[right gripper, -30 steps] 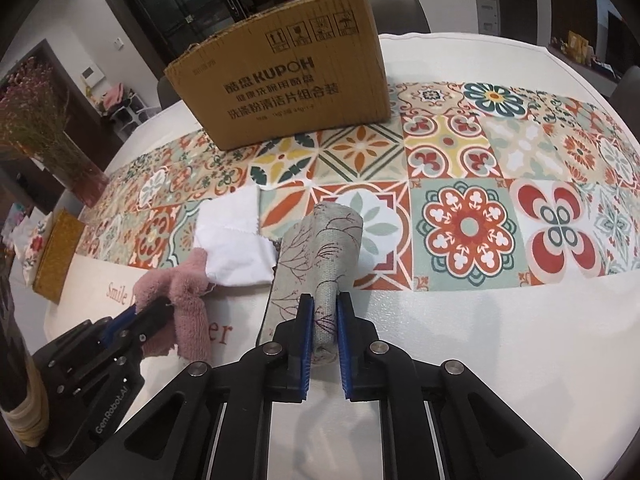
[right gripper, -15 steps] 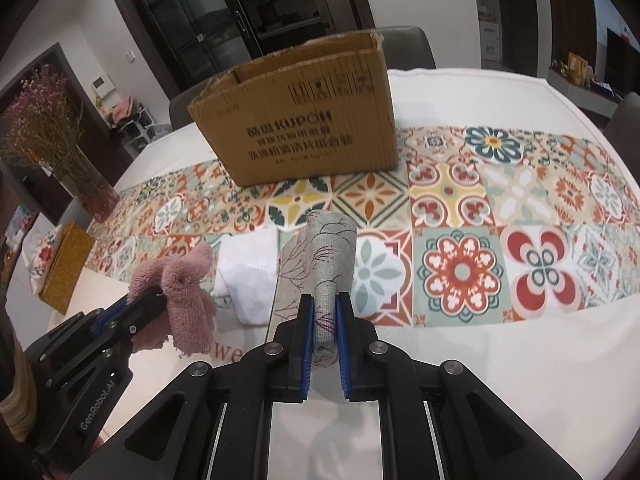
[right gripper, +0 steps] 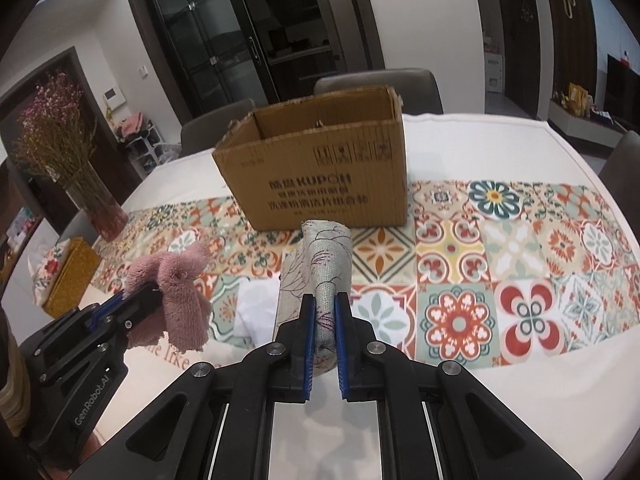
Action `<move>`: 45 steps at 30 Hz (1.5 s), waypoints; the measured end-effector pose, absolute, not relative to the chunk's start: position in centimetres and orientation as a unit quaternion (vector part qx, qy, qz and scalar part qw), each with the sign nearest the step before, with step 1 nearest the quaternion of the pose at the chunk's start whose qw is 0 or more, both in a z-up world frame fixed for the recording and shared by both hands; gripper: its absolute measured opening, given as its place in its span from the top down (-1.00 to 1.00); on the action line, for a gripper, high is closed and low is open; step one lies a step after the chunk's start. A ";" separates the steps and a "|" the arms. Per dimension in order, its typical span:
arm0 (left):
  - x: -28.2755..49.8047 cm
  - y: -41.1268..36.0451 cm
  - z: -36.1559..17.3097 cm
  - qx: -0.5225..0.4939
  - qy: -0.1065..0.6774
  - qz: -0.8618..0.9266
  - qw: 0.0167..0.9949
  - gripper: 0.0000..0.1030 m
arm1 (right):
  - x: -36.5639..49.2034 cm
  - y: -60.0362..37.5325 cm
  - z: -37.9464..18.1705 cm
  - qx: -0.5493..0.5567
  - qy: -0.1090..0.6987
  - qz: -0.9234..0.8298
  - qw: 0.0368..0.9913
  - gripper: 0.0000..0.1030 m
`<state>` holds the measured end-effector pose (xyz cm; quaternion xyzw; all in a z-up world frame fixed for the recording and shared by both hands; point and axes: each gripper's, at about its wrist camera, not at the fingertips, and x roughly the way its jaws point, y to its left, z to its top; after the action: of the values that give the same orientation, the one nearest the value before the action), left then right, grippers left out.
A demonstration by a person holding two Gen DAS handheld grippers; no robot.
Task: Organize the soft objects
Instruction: 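Lift the towel and pouch with both tools over the box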
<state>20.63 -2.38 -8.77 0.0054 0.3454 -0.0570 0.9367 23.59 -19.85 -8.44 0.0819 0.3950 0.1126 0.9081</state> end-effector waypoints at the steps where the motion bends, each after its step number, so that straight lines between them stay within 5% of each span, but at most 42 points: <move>1: 20.7 -2.3 -8.6 0.006 0.342 -0.057 0.938 0.78 | 23.6 -19.8 -8.2 0.081 0.392 0.111 0.910 0.80; 45: 28.9 -1.8 0.8 0.029 0.198 -0.085 0.976 0.78 | 30.8 -19.3 2.2 0.079 0.237 0.078 0.965 0.80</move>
<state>28.85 -1.81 0.77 0.0291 0.1980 -0.0852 0.9761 30.85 -19.33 2.16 0.0792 0.2371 0.0780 0.9651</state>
